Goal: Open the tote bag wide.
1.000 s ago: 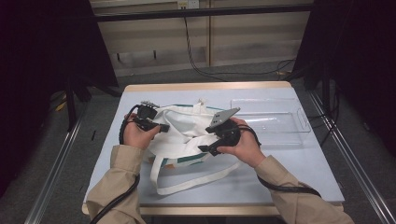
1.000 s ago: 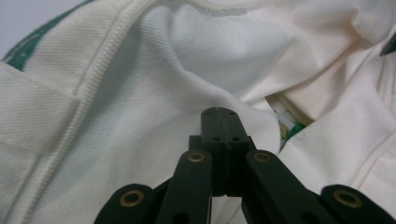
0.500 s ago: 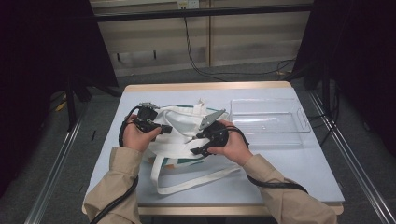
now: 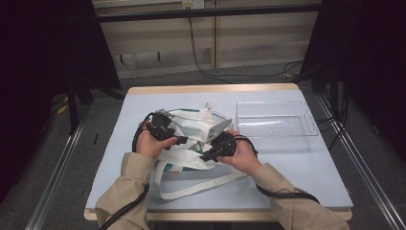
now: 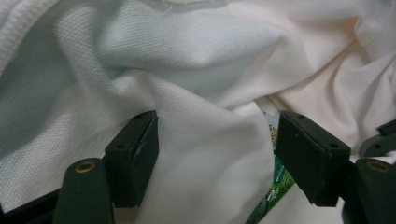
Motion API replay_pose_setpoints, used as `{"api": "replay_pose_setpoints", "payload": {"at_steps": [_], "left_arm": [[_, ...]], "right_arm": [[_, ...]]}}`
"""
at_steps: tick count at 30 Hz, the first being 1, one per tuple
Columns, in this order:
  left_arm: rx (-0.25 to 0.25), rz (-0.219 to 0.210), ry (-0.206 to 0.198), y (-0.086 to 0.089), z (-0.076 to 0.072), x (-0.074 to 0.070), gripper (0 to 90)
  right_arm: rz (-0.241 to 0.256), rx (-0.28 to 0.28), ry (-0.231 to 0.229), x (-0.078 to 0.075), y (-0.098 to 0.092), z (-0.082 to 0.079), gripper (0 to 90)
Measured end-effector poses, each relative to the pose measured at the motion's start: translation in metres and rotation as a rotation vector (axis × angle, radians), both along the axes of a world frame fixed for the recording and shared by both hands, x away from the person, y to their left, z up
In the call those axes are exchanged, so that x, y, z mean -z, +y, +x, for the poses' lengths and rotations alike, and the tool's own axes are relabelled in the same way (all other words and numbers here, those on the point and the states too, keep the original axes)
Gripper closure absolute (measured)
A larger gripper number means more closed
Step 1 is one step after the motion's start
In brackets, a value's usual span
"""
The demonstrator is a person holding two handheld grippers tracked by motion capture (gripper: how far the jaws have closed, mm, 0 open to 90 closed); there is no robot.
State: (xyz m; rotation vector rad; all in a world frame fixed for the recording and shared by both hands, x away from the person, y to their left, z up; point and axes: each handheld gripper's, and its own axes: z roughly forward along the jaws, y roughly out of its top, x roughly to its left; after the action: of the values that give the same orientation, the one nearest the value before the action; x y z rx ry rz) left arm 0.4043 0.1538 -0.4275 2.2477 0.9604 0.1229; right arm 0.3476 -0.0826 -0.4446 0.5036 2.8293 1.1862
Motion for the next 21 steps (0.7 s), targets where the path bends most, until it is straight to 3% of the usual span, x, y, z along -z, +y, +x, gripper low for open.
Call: {"api": "replay_pose_setpoints", "payload": {"at_steps": [10, 12, 13, 15, 17, 18, 19, 21], "left_arm": [[0.026, 0.039, -0.002, -0.003, 0.0, 0.015, 24.0], [0.046, 0.069, -0.004, -0.003, 0.0, 0.016, 24.6], [0.022, 0.05, -0.012, -0.005, -0.001, 0.018, 25.2], [0.044, 0.098, -0.02, -0.005, -0.001, 0.018, 32.1], [0.048, 0.118, -0.029, -0.006, -0.001, 0.018, 34.3], [0.048, 0.127, -0.037, -0.007, -0.001, 0.019, 42.6], [0.05, 0.133, -0.039, -0.007, -0.001, 0.019, 42.6], [0.068, 0.135, -0.009, -0.007, 0.0, 0.018, 53.5]], "right_arm": [[0.015, 0.011, 0.001, -0.003, -0.001, -0.004, 88.1], [0.021, 0.009, -0.003, -0.002, -0.001, -0.005, 88.1], [0.025, -0.002, 0.002, -0.002, -0.002, -0.005, 88.2], [0.026, 0.003, 0.007, -0.002, -0.003, -0.006, 88.3], [0.025, -0.005, 0.003, -0.002, -0.003, -0.006, 88.3], [0.028, -0.013, 0.002, -0.002, -0.003, -0.006, 88.3], [0.028, -0.013, 0.002, -0.002, -0.003, -0.006, 88.3], [0.026, -0.01, 0.006, -0.003, -0.003, -0.007, 88.3]]}}
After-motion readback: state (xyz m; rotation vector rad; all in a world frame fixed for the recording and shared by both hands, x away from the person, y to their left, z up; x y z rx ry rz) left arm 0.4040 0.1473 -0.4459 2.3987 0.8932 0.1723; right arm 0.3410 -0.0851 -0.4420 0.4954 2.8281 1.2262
